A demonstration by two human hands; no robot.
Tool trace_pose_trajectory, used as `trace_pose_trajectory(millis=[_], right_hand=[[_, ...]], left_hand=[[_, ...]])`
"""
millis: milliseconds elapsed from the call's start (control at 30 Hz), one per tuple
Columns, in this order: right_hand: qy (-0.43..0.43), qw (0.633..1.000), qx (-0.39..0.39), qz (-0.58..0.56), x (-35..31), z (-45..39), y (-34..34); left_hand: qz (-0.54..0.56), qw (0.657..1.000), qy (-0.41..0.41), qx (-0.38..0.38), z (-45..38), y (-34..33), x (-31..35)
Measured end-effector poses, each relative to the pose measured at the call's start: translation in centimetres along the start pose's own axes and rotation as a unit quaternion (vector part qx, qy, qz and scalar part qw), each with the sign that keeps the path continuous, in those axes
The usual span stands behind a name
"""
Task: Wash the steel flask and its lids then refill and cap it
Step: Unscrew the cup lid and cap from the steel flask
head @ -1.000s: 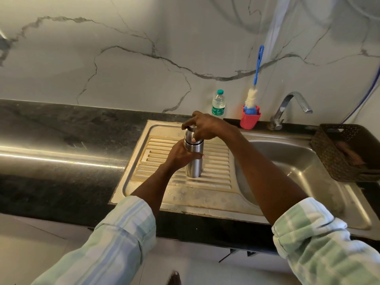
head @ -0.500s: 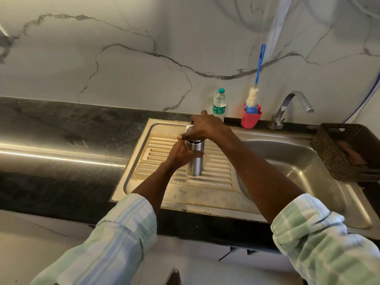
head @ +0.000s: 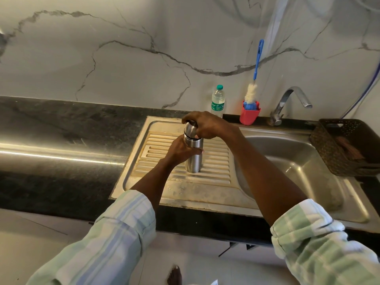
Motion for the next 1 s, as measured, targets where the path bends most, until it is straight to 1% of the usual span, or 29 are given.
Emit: trace_pose_trajectory(millis=[167, 300, 367, 433, 500, 567, 600, 667, 733, 833, 900, 1000], right_hand=[[0.014, 0.996, 0.056, -0.069, 0.7, 0.6, 1.1], [0.002, 0.993, 0.032, -0.116, 1.5, 1.6, 2.9], [-0.037, 0.992, 0.047, -0.113, 2.8, 2.6, 3.2], [-0.103, 0.986, 0.073, -0.109, 4.7, 3.8, 2.5], [-0.164, 0.975, 0.09, -0.121, 6.5, 5.0, 0.5], [-0.205, 0.963, 0.104, -0.141, 7.9, 6.2, -1.9], [-0.215, 0.961, 0.101, -0.139, 8.2, 6.8, -3.3], [-0.217, 0.968, 0.067, -0.111, 8.3, 7.6, -6.7], [-0.201, 0.977, 0.04, -0.06, 7.8, 8.2, -9.9], [-0.172, 0.985, 0.031, -0.014, 7.4, 8.7, -13.8], [-0.164, 0.986, 0.024, 0.012, 7.6, 8.8, -15.3], [-0.162, 0.985, 0.033, 0.039, 8.0, 9.0, -15.7]], left_hand=[[-0.007, 1.0, 0.013, 0.0, -0.1, 0.1, -0.3], [-0.008, 1.0, 0.024, 0.001, 0.0, 0.3, -0.3], [-0.009, 1.0, 0.024, -0.003, 0.1, 0.3, -0.3], [-0.006, 1.0, 0.028, -0.002, 0.1, 0.2, -0.4], [-0.004, 1.0, 0.029, 0.0, 0.3, 0.2, -0.4], [-0.002, 1.0, 0.025, 0.0, 0.4, 0.2, -0.3], [-0.001, 1.0, 0.026, 0.002, 0.4, 0.2, -0.4], [0.004, 1.0, 0.028, 0.008, 0.4, 0.3, -0.5], [0.008, 0.999, 0.033, 0.012, 0.5, 0.4, -0.7], [0.016, 0.999, 0.041, 0.016, 0.5, 0.3, -0.9], [0.021, 0.999, 0.042, 0.018, 0.6, 0.3, -0.8], [0.014, 0.999, 0.039, 0.02, 0.6, 0.4, -0.8]])
Point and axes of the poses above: each hand's wrist, its own z-axis away from the middle knuckle, its own y-axis out of the back of the hand, x = y × z, the point moved 9 cm from there along -z, towards the middle knuckle, and after that the axes turned 2 degrees about y, right-handed, at the moved point
